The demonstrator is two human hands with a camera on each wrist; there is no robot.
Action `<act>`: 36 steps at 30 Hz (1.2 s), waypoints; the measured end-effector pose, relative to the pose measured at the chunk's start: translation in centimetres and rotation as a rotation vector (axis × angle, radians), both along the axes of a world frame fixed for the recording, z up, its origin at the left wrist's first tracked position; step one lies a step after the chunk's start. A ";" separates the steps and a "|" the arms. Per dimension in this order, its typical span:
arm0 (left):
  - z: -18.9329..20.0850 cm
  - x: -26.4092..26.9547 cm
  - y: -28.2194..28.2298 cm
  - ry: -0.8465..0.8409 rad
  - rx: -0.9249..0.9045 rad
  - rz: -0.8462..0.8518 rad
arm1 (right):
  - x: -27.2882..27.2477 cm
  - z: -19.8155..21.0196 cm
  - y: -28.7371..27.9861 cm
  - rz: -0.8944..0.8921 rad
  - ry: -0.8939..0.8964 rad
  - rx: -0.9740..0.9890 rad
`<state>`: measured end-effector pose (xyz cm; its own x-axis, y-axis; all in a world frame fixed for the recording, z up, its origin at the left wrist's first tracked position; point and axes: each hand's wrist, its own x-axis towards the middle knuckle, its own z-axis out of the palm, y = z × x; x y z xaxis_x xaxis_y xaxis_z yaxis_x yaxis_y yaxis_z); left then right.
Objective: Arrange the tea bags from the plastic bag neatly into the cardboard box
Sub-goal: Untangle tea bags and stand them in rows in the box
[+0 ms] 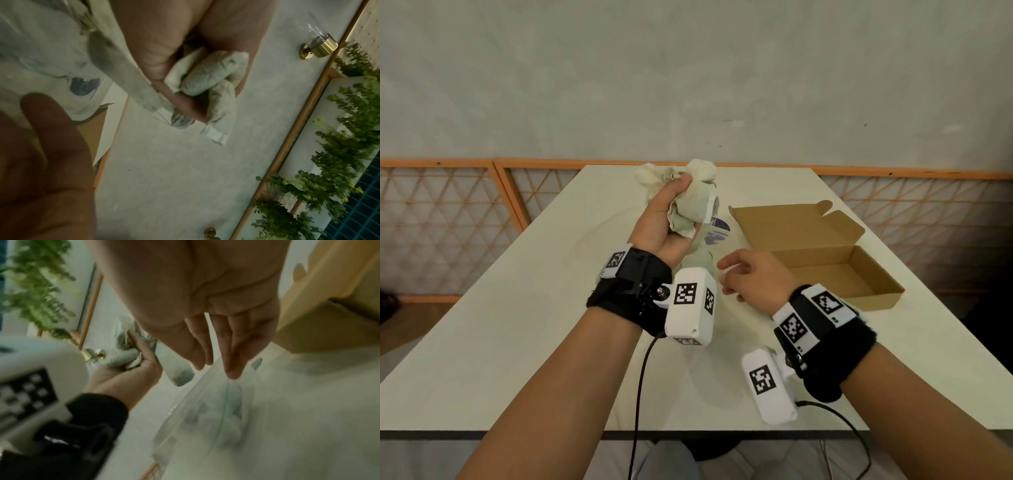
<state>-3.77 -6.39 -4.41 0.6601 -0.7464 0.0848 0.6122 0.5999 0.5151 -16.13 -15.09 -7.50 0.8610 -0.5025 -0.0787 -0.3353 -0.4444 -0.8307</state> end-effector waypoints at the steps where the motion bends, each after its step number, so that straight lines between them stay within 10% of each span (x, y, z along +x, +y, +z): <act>1: 0.2 0.1 -0.1 -0.021 0.002 0.010 | 0.2 0.1 0.0 -0.015 -0.003 -0.074; 20: -2.2 4.6 5.0 0.134 -0.009 -0.012 | 6.2 2.8 -0.7 -0.015 -0.300 0.238; 24: -2.3 4.1 4.6 0.085 0.020 -0.086 | 7.7 3.3 1.4 0.159 -0.208 0.167; 36: -3.5 7.1 6.9 0.179 -0.145 0.011 | 8.9 3.8 -0.2 -0.108 0.071 0.240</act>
<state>3.30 0.52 -7.88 0.6823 -0.7276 0.0712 0.6790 0.6668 0.3071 -7.22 -15.25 -3.72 0.7917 -0.5504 -0.2653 -0.4314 -0.1962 -0.8805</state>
